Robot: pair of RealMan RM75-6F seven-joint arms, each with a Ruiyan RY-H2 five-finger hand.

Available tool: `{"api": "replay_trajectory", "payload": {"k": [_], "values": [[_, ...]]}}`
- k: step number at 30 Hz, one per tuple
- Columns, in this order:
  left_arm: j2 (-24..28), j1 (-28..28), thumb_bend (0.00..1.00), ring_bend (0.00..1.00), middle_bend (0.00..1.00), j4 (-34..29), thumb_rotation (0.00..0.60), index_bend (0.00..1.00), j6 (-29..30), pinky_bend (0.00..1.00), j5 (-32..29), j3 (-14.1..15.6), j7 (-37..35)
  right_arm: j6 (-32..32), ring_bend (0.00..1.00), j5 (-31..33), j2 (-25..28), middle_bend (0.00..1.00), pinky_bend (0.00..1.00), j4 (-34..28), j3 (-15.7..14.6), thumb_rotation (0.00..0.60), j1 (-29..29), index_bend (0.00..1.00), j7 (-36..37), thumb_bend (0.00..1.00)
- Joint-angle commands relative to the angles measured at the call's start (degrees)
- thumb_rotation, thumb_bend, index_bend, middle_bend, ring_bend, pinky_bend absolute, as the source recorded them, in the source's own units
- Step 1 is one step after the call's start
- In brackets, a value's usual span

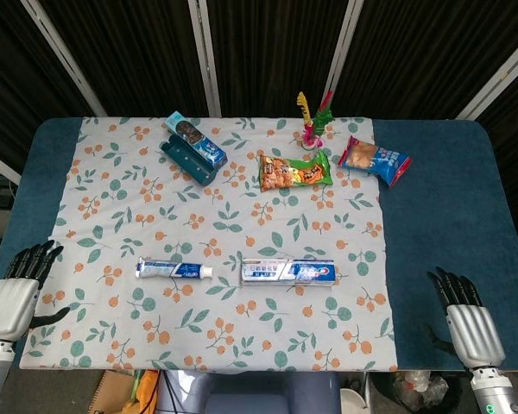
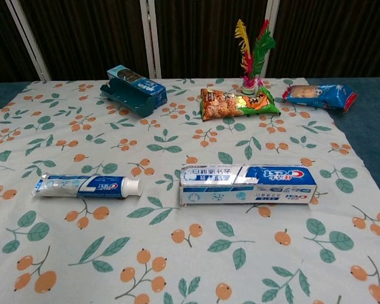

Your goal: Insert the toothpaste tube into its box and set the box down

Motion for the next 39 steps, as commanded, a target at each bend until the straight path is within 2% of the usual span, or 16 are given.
{"api": "replay_trajectory", "payload": {"k": [1,12,17,20,28,34,39], "values": [[0.0,0.0,0.03,0.00,0.00,0.0,0.600,0.02,0.0,0.05,0.0,0.0,0.0,0.0,0.00,0.0,0.0,0.00,0.00,-0.1,0.1,0.600,0.1,0.00,0.0,0.33],[0.0,0.0,0.03,0.00,0.00,0.0,0.600,0.02,-0.1,0.05,-0.2,0.0,-0.1,-0.1,0.00,-0.4,-0.1,0.00,0.00,-1.2,0.3,0.600,0.4,0.00,0.5,0.33],[0.1,-0.1,0.03,0.00,0.00,-0.2,0.600,0.02,-0.6,0.05,-0.4,0.0,-0.5,-2.3,0.00,-0.2,-0.7,0.00,0.00,-5.3,1.7,0.600,2.6,0.00,-0.3,0.33],[0.1,-0.2,0.03,0.00,0.00,-0.2,0.600,0.02,-0.8,0.05,-0.4,0.0,-0.6,-5.2,0.00,0.8,-2.1,0.00,0.00,-8.5,3.7,0.600,5.4,0.00,-1.4,0.33],[0.4,-0.5,0.03,0.00,0.00,-0.3,0.600,0.02,-1.6,0.05,-0.5,0.1,-1.1,-14.3,0.00,9.6,-10.5,0.02,0.00,-13.8,9.4,0.600,14.6,0.00,-12.3,0.33],[0.6,-0.7,0.03,0.00,0.00,-0.3,0.600,0.02,-2.0,0.05,-0.4,0.3,-1.6,-18.4,0.00,18.5,-18.0,0.02,0.00,-14.7,11.2,0.600,20.4,0.00,-22.5,0.33],[0.8,-0.8,0.03,0.00,0.00,-0.4,0.600,0.02,-2.3,0.05,-0.6,0.3,-1.9,-19.5,0.00,26.4,-24.4,0.03,0.00,-12.7,12.4,0.600,25.0,0.00,-29.0,0.33]]}}
